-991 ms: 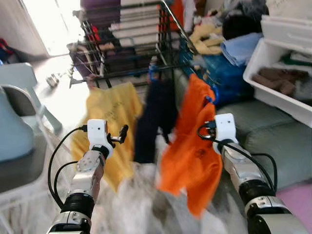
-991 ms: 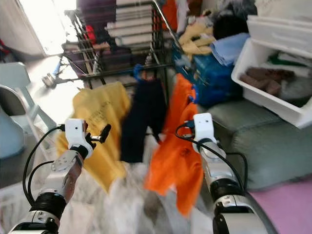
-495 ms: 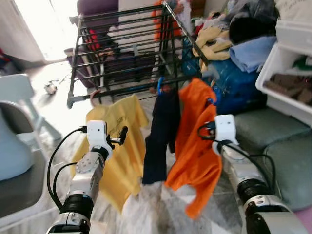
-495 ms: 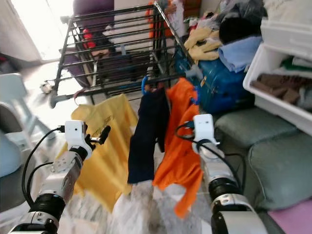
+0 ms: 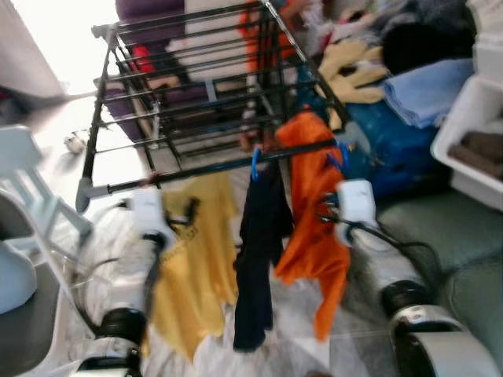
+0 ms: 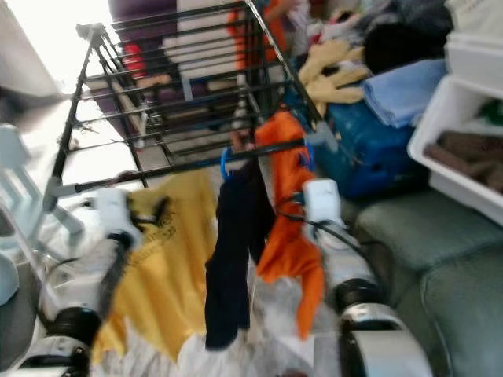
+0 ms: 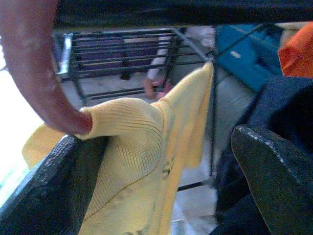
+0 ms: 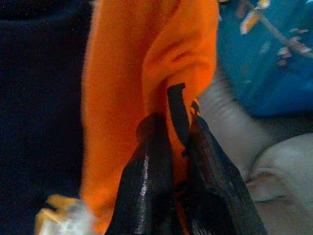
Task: Hang hanger
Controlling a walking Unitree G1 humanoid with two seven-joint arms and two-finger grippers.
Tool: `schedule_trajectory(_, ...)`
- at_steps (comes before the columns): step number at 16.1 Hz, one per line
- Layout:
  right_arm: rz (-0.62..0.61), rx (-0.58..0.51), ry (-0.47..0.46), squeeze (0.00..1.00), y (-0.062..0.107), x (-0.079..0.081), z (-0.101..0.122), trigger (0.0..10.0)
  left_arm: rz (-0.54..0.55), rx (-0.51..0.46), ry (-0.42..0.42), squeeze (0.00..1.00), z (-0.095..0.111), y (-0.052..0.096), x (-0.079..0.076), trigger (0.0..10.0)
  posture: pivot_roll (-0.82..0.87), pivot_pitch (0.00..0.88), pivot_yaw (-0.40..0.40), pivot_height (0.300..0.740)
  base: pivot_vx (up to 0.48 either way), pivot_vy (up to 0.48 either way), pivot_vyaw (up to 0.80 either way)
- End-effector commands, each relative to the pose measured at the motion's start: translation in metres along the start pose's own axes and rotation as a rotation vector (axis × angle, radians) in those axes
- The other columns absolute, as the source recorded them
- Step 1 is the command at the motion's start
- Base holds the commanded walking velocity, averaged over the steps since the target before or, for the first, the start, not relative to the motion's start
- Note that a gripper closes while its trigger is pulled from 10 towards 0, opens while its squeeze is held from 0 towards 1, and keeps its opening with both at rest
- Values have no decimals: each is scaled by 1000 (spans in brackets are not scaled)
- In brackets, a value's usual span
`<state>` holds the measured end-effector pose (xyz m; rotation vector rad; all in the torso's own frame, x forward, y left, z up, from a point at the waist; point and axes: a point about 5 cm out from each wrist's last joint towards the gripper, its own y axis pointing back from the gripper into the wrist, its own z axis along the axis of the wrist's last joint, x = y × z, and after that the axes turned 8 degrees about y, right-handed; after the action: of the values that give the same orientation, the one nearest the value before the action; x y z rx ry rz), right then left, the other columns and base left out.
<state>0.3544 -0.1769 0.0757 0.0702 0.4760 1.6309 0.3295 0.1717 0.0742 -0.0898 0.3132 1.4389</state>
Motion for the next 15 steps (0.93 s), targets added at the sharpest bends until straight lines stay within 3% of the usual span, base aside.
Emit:
schedule_trajectory(1, 28, -49, -12, 0, -4, 7, 17, 10000, 11, 7, -10, 0, 2, 2, 8, 10000, -151, 0, 91, 740, 0, 0, 0)
schedule_trajectory(7, 115, -12, 15, 0, -8, 0, 29, 10000, 24, 15, 5, 0, 1, 1, 10, 10000, -155, 0, 94, 740, 0, 0, 0)
schedule_trajectory(10, 137, 74, -67, 0, -10, -6, 31, 10000, 24, 14, 8, 0, 2, 1, 10, 10000, -157, 0, 93, 740, 0, 0, 0)
schedule_trajectory(12, 105, 69, -91, 0, -12, -17, 41, 10000, 26, 15, 12, 0, 2, 1, 11, 10000, -156, 0, 93, 740, 0, 0, 0)
schedule_trajectory(15, 132, 98, -132, 0, -13, -21, 48, 10000, 24, 28, 20, 0, 0, 2, 11, 10000, -159, 0, 95, 740, 0, 0, 0)
